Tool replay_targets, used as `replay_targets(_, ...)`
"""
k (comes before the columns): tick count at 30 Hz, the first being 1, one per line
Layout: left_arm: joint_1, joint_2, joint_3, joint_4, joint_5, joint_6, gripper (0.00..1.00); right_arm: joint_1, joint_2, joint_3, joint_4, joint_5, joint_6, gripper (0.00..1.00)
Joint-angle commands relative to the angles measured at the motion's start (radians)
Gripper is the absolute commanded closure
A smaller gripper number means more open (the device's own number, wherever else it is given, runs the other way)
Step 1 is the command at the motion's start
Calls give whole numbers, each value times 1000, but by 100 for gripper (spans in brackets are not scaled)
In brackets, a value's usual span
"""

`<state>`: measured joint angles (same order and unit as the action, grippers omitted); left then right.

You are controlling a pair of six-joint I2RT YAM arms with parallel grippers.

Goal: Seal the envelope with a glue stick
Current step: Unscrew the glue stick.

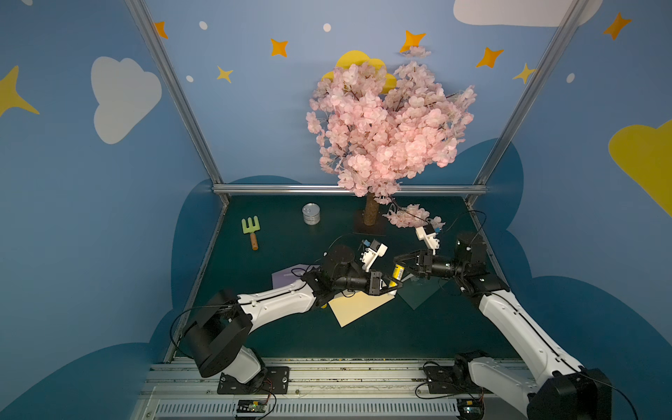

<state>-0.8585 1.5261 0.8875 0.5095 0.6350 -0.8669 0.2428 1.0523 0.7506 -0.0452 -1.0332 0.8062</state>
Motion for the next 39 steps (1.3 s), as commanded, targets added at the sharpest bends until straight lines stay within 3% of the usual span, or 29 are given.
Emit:
replay_targets(1, -7, 4, 14, -68, -39, 40, 97, 0, -10, 59, -142, 57, -78, 85)
replay_targets(5, -50, -3, 102, -314, -180, 172, 97, 28, 13, 138, -370, 216, -196, 92)
replay_targets(9, -66, 27, 161, -474, -347, 190, 97, 65, 67, 205, -533, 390, -252, 98)
replay_targets(16, -97, 99, 299, -755, -664, 179, 97, 172, 141, 287, -653, 759, -250, 100)
replay_targets(19, -110, 131, 352, -823, -738, 182, 97, 201, 145, 294, -629, 811, -218, 96)
replay_targets(22, -111, 130, 366, -837, -712, 207, 97, 197, 120, 286, -586, 747, -232, 81)
replay_targets(24, -107, 112, 352, -810, -649, 225, 97, 176, 95, 267, -537, 640, -256, 55)
replay_targets(27, -86, 70, 294, -704, -484, 217, 97, 138, 60, 239, -478, 475, -251, 36)
replay_targets(32, -59, 0, 191, -465, -249, 142, 97, 89, 6, 181, -374, 241, -210, 26)
replay_targets(39, -42, -62, 120, -302, -121, 84, 97, 19, -45, 123, -281, 62, -159, 23)
